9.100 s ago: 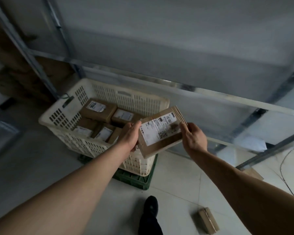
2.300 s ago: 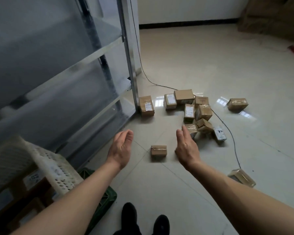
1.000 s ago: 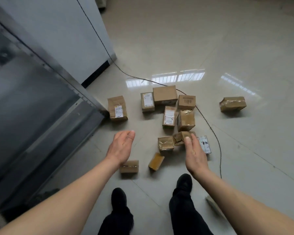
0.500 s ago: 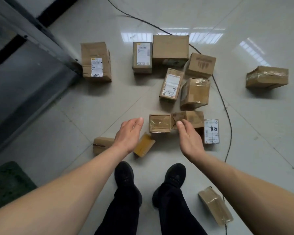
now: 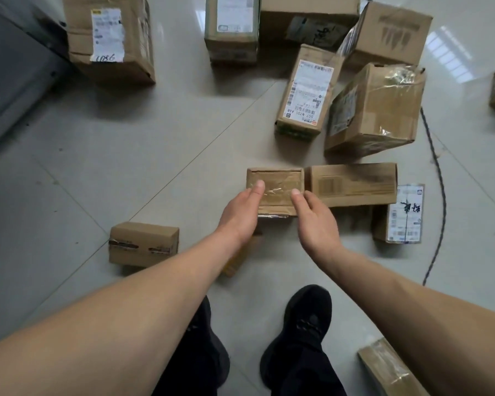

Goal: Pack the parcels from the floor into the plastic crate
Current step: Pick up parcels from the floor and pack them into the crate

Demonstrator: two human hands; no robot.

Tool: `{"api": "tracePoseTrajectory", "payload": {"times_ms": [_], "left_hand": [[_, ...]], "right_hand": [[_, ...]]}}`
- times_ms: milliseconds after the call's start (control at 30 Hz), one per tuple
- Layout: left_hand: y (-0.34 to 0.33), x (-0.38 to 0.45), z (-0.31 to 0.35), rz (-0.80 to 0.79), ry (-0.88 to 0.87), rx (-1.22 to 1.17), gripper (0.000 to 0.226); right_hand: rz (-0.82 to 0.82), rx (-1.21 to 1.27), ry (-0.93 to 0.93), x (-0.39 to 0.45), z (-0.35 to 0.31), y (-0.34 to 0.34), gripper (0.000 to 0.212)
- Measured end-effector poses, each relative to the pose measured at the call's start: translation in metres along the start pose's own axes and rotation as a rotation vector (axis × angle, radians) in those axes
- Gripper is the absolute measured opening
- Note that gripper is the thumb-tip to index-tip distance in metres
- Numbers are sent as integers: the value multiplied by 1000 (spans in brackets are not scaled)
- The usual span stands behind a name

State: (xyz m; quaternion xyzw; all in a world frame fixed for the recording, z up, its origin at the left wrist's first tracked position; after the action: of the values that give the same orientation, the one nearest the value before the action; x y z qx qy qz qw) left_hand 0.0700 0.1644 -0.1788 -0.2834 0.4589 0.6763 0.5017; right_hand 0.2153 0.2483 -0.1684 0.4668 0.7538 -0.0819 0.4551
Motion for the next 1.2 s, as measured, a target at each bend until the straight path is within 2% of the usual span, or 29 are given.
{"api": "tracePoseTrajectory", "payload": {"times_ms": [67,167,233,300,367,433,500,567,600,667,767,800,900,967,1000,1067,1200], "left_hand": [[9,-2,-10,9,70,-95,52],[27,-3,-21,8,134,-175,53],[43,4,-28,66,159,-75,65],[54,12,-29,98,121,61,67],[55,23,-23,94,28,179,65],[47,37,-12,66,-75,304,66],[30,54,0,-3,-164,413,67],[9,66,4,-128,-202,474,67],[4,67,5,-162,-202,481,67],[12,63,1,-139,-120,390,72],[44,33,-12,-58,2,109,56],[56,18,-17,-49,44,14,59],[94,-36,-22,-16,105,-229,70],[127,-78,-13,50,113,-364,66],[145,-102,-6,82,106,-425,63],[178,-157,10,126,75,-507,61],[246,-279,22,230,36,-567,62]], "right_hand": [[40,36,34,0,-11,4,75],[88,211,44,12,-17,3,72],[131,271,52,14,-25,3,71],[196,240,60,12,-24,5,61],[328,184,-55,10,7,13,46],[397,182,-288,4,50,10,59],[347,370,-525,-2,89,-14,70],[176,615,-604,-4,100,-47,68],[125,664,-564,-1,91,-54,65],[156,660,-435,10,71,-51,55],[192,549,-290,7,27,-34,46],[170,513,-256,1,9,-34,44],[62,374,-129,-32,-56,-38,55],[19,298,-30,-63,-104,-40,75],[3,280,0,-82,-125,-40,78],[-22,254,27,-127,-166,-39,70],[-88,199,110,-239,-248,-39,69]]}}
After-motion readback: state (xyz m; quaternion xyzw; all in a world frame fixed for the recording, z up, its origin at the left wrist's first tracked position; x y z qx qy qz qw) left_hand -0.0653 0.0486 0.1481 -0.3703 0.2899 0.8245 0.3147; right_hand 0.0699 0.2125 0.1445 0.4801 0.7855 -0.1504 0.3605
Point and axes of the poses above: each hand's wrist, its own x-axis towards the middle knuckle, its own y-axis out of the back of the hand, z = x × y, the point moved 9 cm from there along x, towards the middle knuckle, and after that the axes turned 13 degrees about x, right-handed, at the moved point
